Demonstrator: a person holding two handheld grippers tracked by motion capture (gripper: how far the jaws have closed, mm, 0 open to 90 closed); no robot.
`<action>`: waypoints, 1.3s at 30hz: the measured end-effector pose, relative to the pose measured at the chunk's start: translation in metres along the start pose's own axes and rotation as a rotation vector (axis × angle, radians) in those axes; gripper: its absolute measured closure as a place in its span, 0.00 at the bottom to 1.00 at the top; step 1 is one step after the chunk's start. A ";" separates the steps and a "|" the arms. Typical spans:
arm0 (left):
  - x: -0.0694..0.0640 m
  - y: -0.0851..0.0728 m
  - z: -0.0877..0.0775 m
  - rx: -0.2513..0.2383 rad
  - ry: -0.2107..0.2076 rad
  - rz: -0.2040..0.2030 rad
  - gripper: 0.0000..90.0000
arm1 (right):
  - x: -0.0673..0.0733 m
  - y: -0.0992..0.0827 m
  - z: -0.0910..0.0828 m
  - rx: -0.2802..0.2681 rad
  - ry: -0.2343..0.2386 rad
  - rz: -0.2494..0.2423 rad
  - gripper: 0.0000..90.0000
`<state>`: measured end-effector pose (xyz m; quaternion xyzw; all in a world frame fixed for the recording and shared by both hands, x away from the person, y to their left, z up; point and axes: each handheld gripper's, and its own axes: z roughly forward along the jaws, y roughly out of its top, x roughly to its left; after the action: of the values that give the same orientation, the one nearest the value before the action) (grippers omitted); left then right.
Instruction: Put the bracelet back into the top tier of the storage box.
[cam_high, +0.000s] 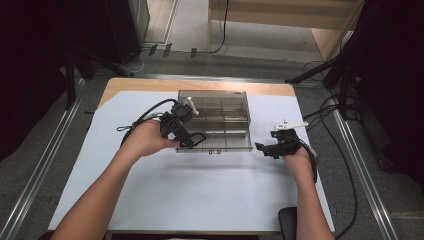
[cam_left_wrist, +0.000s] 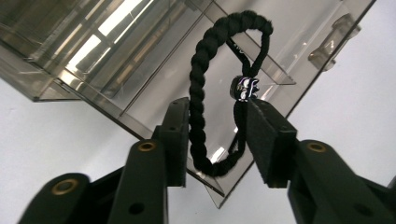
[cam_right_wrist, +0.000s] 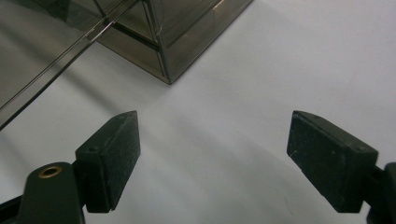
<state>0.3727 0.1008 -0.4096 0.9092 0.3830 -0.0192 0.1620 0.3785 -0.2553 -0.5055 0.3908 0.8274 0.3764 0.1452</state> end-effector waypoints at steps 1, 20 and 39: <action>-0.001 0.000 -0.002 -0.001 0.005 -0.002 0.63 | 0.000 0.000 0.000 -0.001 0.000 -0.001 0.20; -0.014 0.042 -0.010 -0.050 0.038 0.090 0.98 | 0.000 0.000 0.000 0.001 0.003 0.001 0.20; -0.007 0.040 0.008 0.016 0.056 0.076 0.94 | 0.000 0.000 0.001 0.004 0.003 0.001 0.20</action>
<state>0.3968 0.0671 -0.4043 0.9246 0.3523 0.0092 0.1448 0.3785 -0.2551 -0.5062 0.3908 0.8281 0.3755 0.1433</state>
